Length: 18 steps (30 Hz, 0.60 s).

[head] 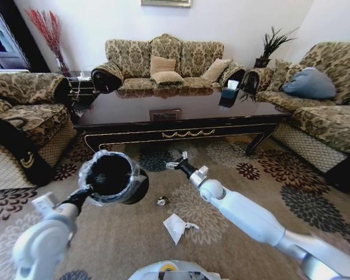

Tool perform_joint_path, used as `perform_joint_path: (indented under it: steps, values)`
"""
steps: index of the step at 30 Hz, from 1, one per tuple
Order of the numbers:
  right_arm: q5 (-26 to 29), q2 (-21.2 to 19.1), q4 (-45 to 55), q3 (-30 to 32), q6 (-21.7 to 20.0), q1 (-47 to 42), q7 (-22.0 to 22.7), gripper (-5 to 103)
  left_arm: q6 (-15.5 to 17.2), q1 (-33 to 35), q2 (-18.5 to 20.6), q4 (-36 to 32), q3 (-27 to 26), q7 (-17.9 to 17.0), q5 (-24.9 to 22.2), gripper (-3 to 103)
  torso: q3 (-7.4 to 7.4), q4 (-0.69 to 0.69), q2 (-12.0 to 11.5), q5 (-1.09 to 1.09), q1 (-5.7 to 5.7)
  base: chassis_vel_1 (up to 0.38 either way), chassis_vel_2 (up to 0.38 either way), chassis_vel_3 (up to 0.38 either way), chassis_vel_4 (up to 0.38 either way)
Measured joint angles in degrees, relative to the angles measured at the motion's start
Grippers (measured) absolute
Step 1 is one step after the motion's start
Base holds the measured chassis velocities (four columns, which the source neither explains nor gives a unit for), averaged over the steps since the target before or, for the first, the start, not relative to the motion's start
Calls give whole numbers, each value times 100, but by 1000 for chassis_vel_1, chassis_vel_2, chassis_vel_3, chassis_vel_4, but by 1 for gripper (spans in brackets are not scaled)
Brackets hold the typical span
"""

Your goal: Move to the front of the table and pick up the trash from the floor, then place it into the trash bin.

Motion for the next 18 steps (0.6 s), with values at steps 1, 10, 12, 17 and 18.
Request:
perform_joint_path:
  steps: [1,10,12,17,18]
  values:
    - [-23,12,-54,6,-89,-63,143,100,0,33,8,-41,-142,-15,-92,2,0,0,0,-1,0,0,0,0,0]
    - [-238,314,-734,-554,-878,-453,708,100,0,157,182,77,-767,-93,-492,2,0,-1,0,0,0,0,0,0,0]
    - [-221,346,-774,-646,-931,-429,590,100,0,175,187,94,-801,-93,-499,2,1,0,0,1,0,0,0,0,0]
    - [-402,618,-1378,-976,-812,-158,-715,100,0,215,187,119,-900,-80,-500,2,0,-2,0,0,0,0,0,0,0]
    - [-506,720,-1652,-1068,-651,-48,-1027,100,0,215,195,109,-930,-67,-509,2,0,-1,0,0,0,0,0,0,0]
